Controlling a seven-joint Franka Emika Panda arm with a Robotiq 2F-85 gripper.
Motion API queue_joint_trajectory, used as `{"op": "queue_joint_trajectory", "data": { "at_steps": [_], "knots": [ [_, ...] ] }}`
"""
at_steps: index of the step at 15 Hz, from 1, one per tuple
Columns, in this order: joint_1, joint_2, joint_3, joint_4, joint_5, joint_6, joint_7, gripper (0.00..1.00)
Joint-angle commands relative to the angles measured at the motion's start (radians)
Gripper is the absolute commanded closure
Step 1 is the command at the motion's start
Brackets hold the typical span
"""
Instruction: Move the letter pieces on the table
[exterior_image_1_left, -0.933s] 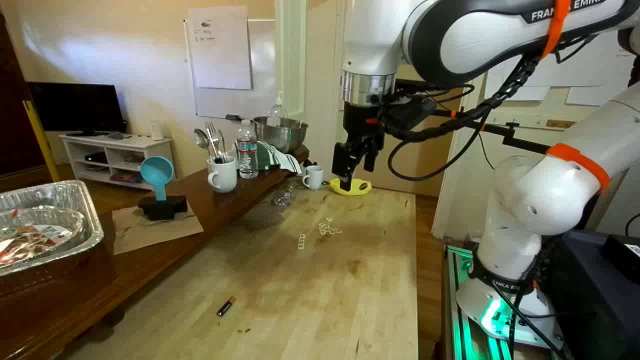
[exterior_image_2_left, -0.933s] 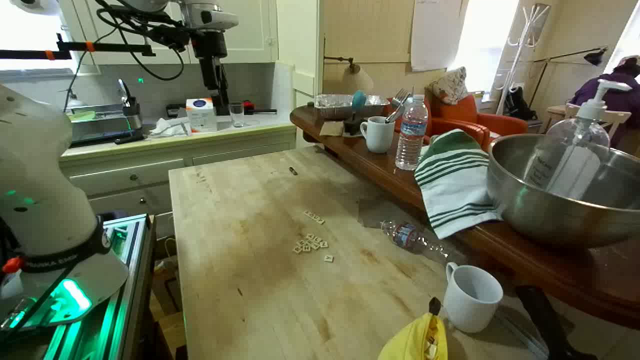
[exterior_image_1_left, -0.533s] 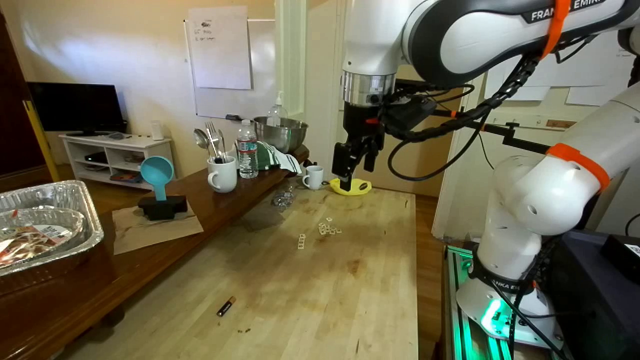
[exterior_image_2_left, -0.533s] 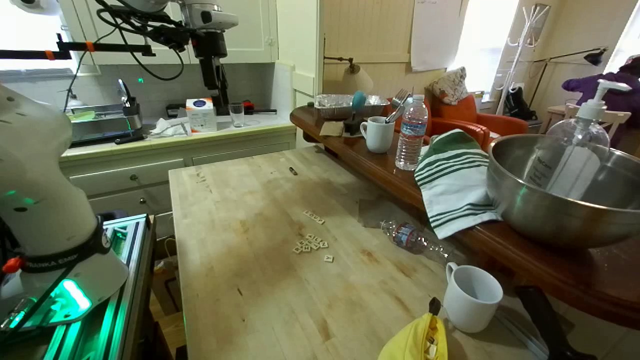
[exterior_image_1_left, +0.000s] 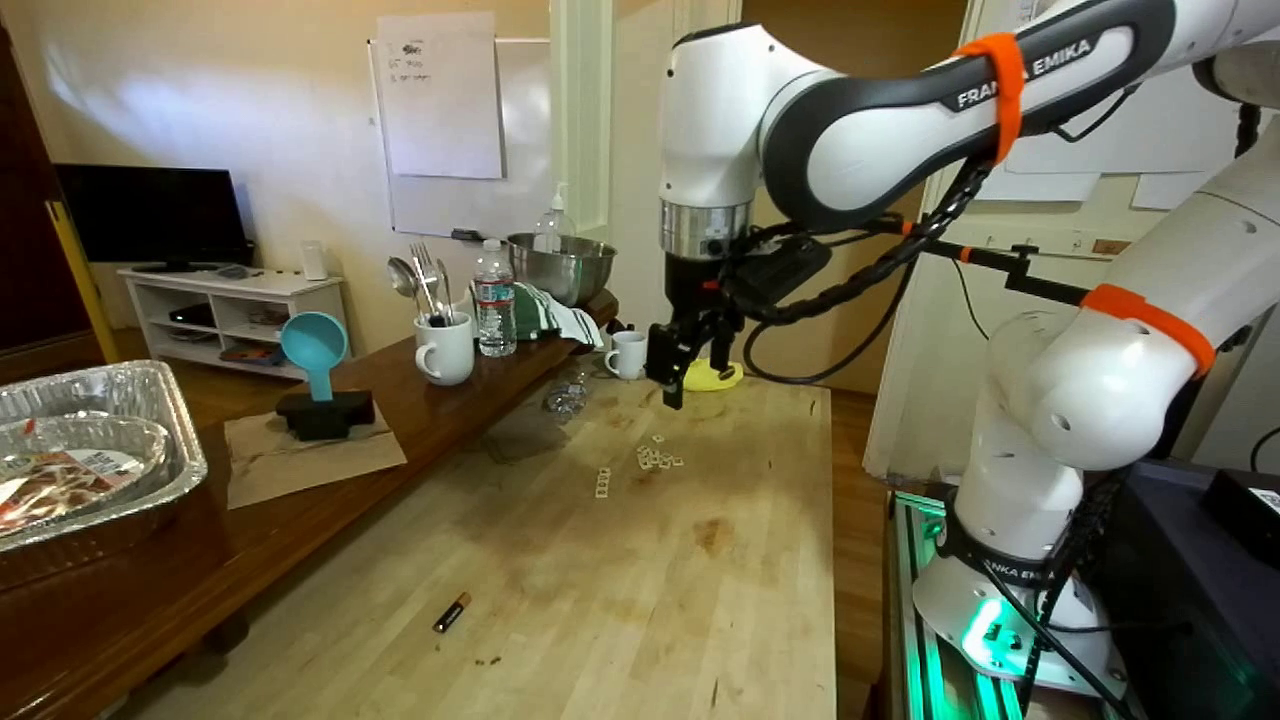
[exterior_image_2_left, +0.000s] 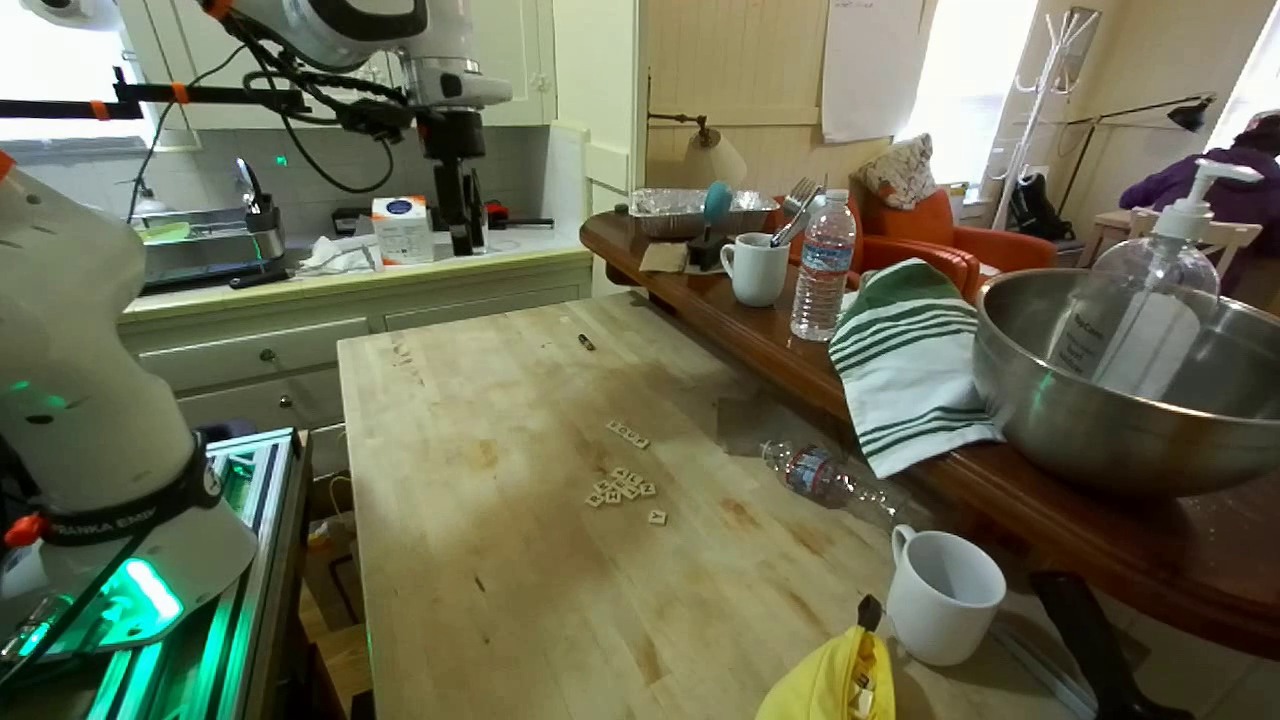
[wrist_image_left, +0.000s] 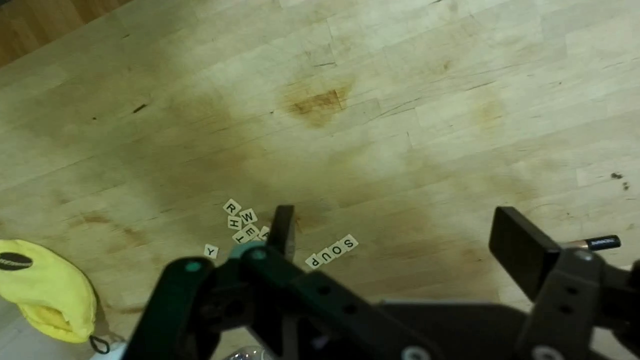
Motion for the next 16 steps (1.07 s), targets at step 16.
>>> {"op": "queue_joint_trajectory", "data": {
  "at_steps": [16],
  "knots": [
    [0.015,0.305,-0.263,0.019,-0.013,0.154,-0.468,0.0]
  ]
}}
